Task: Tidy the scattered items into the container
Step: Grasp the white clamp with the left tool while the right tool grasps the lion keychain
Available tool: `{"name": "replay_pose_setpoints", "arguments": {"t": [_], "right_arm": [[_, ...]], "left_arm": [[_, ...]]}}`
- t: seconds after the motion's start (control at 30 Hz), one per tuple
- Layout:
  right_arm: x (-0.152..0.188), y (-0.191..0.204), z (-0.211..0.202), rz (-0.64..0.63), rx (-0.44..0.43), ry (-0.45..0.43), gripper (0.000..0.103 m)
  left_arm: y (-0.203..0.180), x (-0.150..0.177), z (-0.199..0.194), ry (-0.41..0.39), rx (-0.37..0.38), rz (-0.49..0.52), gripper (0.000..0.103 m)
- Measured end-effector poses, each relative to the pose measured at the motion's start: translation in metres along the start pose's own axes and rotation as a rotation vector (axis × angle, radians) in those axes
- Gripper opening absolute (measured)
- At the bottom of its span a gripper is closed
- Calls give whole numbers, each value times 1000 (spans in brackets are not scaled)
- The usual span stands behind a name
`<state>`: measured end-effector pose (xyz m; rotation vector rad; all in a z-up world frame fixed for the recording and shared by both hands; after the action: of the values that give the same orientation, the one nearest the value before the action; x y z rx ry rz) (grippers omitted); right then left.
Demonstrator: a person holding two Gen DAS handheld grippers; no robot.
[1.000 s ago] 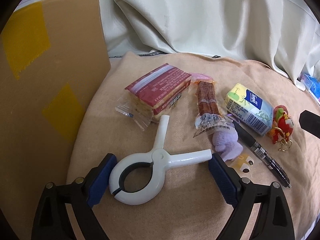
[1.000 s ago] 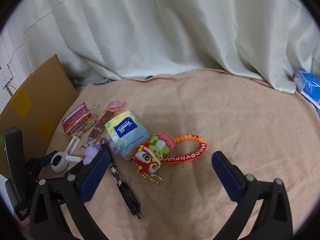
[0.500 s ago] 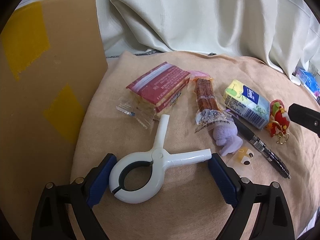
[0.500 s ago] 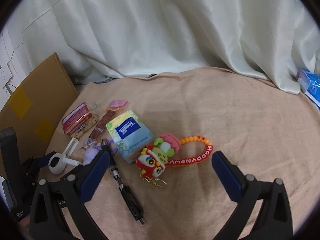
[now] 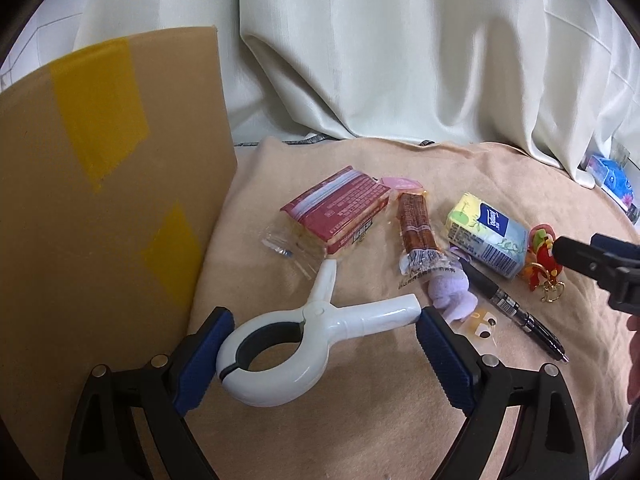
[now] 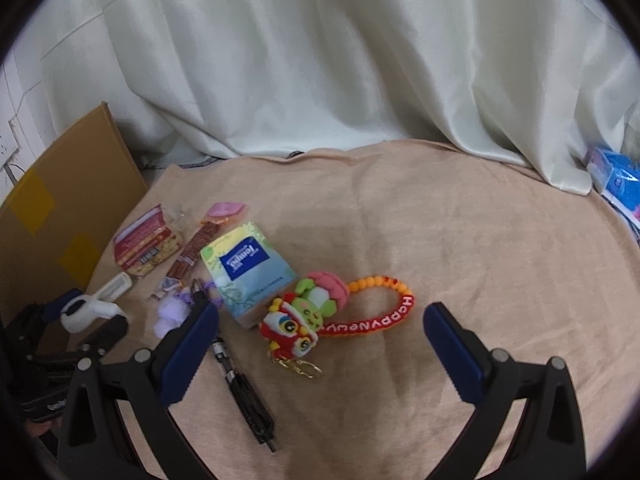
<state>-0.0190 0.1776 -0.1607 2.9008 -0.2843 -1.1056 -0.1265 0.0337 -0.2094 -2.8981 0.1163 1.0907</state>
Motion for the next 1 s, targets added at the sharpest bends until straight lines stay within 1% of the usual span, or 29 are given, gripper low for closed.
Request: {"name": "replay_pose_setpoints", "arguments": {"t": [0.2, 0.3, 0.4, 0.47, 0.5, 0.53, 0.57, 0.6, 0.63, 0.7, 0.83, 1.0], "right_arm": [[5, -6, 15, 14, 19, 29, 103], [4, -2, 18, 28, -1, 23, 103], [4, 3, 20, 5, 6, 21, 102], [3, 6, 21, -12, 14, 12, 92], [6, 7, 25, -25, 21, 36, 75], [8, 9, 27, -30, 8, 54, 55], [9, 13, 28, -25, -21, 66, 51], [9, 15, 26, -25, -31, 67, 41], [9, 17, 25, -31, -34, 67, 35], [6, 18, 18, -47, -17, 39, 35], [-8, 14, -4, -21, -45, -15, 35], [-30, 8, -38, -15, -46, -105, 35]], "left_arm": [[0, -2, -5, -9, 19, -3, 93], [-1, -2, -6, -12, 24, 1, 93], [-1, -2, -6, -9, 27, 3, 93], [-2, -2, -7, -10, 30, 4, 93], [-2, -2, -7, -8, 30, 5, 93], [-1, -3, -7, -11, 33, 1, 93], [-2, -3, -8, -11, 33, 2, 93], [-2, -3, -9, -14, 32, 3, 93], [-2, -4, -10, -19, 33, 0, 93], [-2, -6, -12, -27, 30, 4, 93], [-4, -17, -24, -63, 39, -4, 93], [-9, -34, -45, -118, 34, 0, 93]]}}
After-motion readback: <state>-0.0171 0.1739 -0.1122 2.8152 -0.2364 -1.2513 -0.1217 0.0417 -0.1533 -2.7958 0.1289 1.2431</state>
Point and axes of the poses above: each gripper's, at about its wrist camera, not at the fingertips, and z roughly the way its jaws point, y to its left, x to its underside, the point moved 10 cm from there along z, roughly the way its jaws point, and after that the axes turned 2 degrees about -z, right-handed, at the moved point
